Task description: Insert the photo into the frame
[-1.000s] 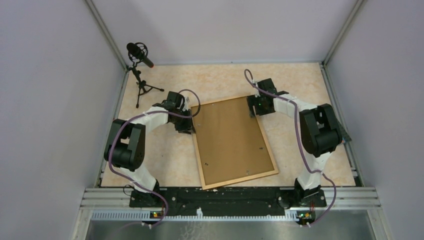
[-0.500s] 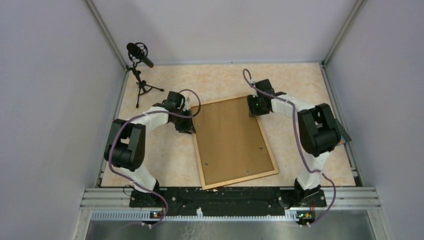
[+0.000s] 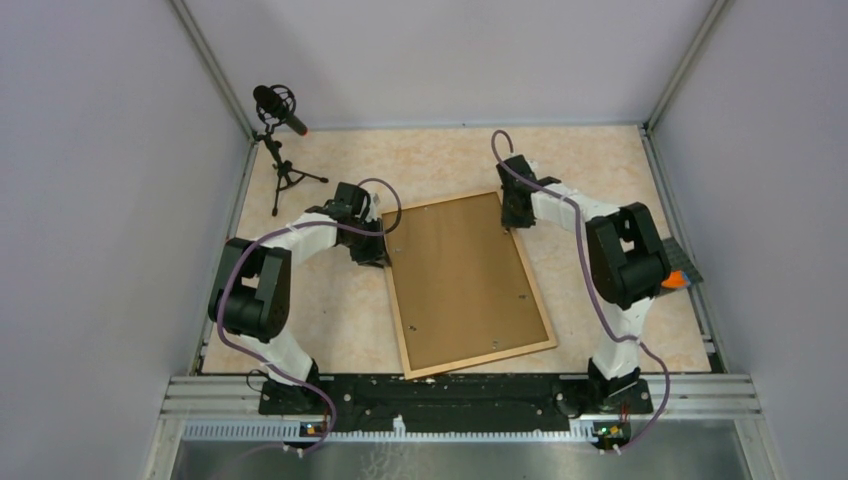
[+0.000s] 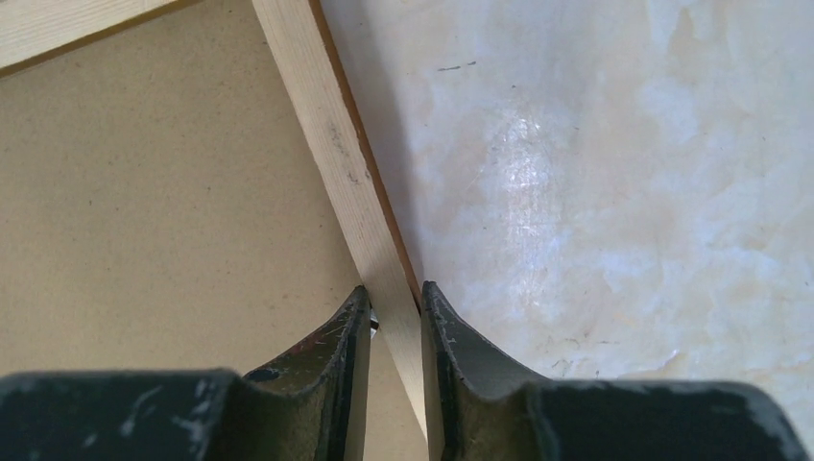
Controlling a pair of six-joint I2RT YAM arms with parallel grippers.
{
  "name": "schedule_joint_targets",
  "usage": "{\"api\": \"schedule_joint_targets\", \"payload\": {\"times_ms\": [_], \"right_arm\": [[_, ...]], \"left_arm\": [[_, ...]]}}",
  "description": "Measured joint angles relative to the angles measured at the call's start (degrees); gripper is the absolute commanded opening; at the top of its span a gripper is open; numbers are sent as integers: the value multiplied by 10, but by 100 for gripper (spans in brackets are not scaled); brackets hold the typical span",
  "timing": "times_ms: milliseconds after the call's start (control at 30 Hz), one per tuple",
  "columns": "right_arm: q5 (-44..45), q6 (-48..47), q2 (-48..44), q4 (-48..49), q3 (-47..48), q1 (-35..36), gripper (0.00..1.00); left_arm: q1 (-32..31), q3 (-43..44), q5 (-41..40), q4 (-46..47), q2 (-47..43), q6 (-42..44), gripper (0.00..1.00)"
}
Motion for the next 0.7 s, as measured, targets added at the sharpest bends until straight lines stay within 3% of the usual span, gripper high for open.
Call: {"api": "schedule_joint_targets", "payload": {"times_ms": [200, 367, 500, 600, 700], "right_arm": [[56, 87, 0, -10, 1, 17, 0], [104, 130, 0, -20, 0, 43, 32], [125, 121, 0, -34, 1, 71, 35], [128, 94, 0, -37, 1, 75, 50], [120, 63, -2, -40, 1, 71, 50]], "left_arm": [[0, 0, -2, -1, 0, -2, 32], [2, 0, -12, -3, -2, 0, 33], [3, -1, -36, -9, -1, 6, 32], [3, -1, -41, -9, -1, 7, 31], [3, -1, -43, -9, -1, 7, 31]]}}
